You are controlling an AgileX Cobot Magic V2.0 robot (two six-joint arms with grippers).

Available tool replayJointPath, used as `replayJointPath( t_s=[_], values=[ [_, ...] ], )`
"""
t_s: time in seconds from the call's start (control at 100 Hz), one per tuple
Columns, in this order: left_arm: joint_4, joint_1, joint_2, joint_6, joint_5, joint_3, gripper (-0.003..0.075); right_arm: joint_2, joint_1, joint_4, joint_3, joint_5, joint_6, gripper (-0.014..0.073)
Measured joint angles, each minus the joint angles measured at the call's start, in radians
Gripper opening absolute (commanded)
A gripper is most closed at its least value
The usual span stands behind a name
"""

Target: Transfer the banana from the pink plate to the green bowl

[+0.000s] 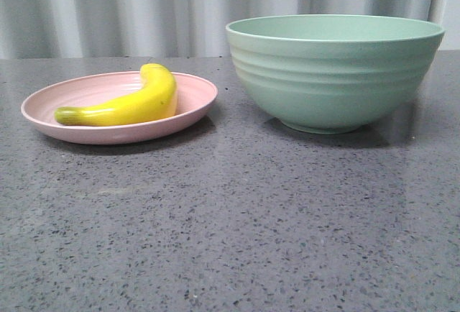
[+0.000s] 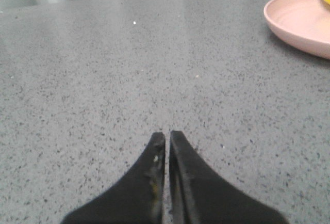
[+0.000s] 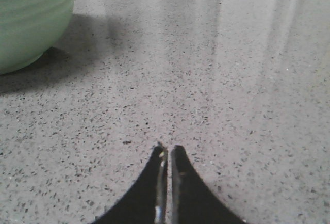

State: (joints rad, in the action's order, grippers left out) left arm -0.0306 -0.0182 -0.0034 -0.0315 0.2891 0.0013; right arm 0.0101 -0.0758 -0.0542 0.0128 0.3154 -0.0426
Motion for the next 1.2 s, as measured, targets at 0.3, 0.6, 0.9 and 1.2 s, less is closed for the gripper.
replayJointPath(
  t_s=[0.3, 0.6, 0.9, 1.2],
  values=[
    [0.024, 0.0, 0.0, 0.0, -0.032, 0.0, -0.0019, 0.0, 0.0, -0.002, 0.0, -0.115, 0.0, -0.0079],
    [0.071, 0.0, 0.0, 0.0, -0.06, 0.0, -0.0019, 0.0, 0.0, -0.002, 0.0, -0.167, 0.0, -0.0079],
    [0.085, 0.0, 0.0, 0.0, -0.081, 0.0, -0.0019, 0.0, 0.0, -0.002, 0.0, -0.238, 0.0, -0.0079],
    [0.116, 0.0, 0.0, 0.0, -0.085, 0.0, -0.0019, 0.0, 0.0, -0.002, 0.0, -0.245, 0.0, -0.0079]
  ],
)
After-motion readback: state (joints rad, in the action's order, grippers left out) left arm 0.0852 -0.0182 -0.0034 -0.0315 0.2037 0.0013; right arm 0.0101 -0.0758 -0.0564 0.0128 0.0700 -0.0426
